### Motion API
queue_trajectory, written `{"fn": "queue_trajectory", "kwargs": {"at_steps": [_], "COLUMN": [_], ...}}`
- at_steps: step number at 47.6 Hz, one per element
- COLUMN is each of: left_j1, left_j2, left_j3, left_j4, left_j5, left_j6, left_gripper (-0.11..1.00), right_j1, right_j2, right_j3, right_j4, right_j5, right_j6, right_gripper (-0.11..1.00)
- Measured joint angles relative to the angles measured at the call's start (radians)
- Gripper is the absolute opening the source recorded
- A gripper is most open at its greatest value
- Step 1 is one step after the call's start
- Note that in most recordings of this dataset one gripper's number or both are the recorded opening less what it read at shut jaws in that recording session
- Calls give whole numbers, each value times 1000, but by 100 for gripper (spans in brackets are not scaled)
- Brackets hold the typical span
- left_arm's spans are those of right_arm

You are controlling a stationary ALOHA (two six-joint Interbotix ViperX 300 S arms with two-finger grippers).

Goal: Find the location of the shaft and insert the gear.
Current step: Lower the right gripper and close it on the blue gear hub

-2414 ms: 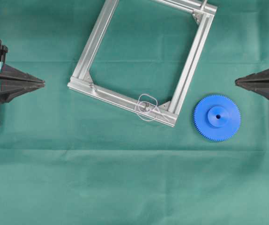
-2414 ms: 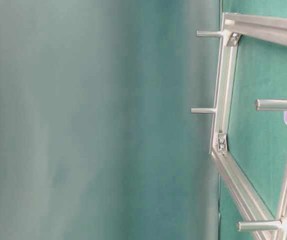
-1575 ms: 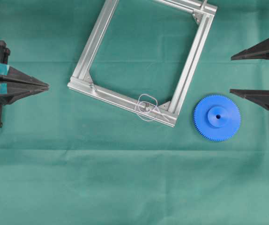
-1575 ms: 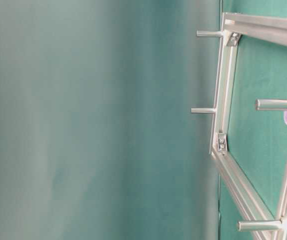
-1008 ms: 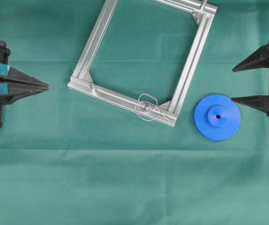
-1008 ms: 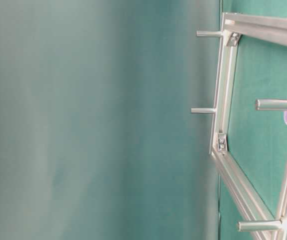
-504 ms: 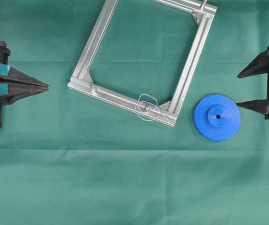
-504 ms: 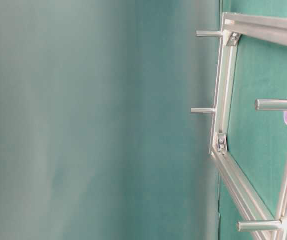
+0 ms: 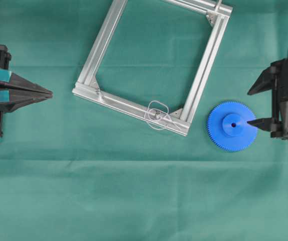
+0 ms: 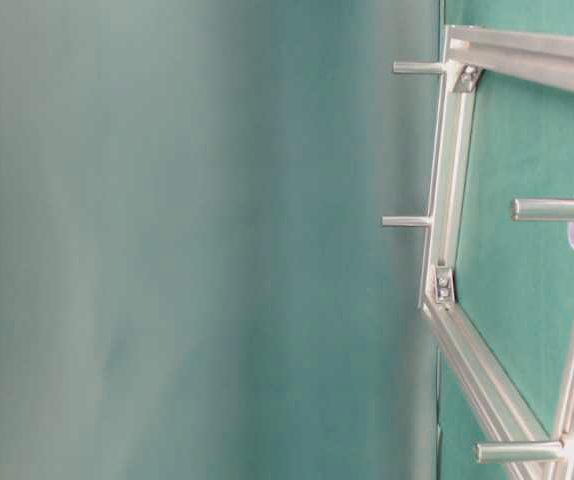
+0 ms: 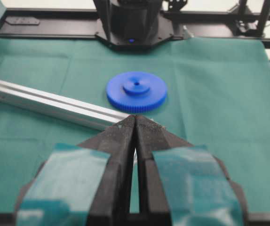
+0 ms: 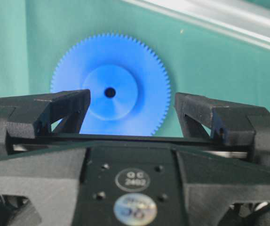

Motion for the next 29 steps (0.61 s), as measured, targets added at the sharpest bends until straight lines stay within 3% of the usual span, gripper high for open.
{"fn": "queue_trajectory", "kwargs": {"at_steps": [29], "left_j1": [0], "left_j2": [-2], "left_j3": [0], "left_j4": [2], "left_j5": [6], "left_j6": [2], "left_gripper": [1], "right_j1": [37], "right_j2": [166], "right_j3": [15], "right_j4": [0], "right_j5": [-110], "right_j6": [2], "right_gripper": [91]}}
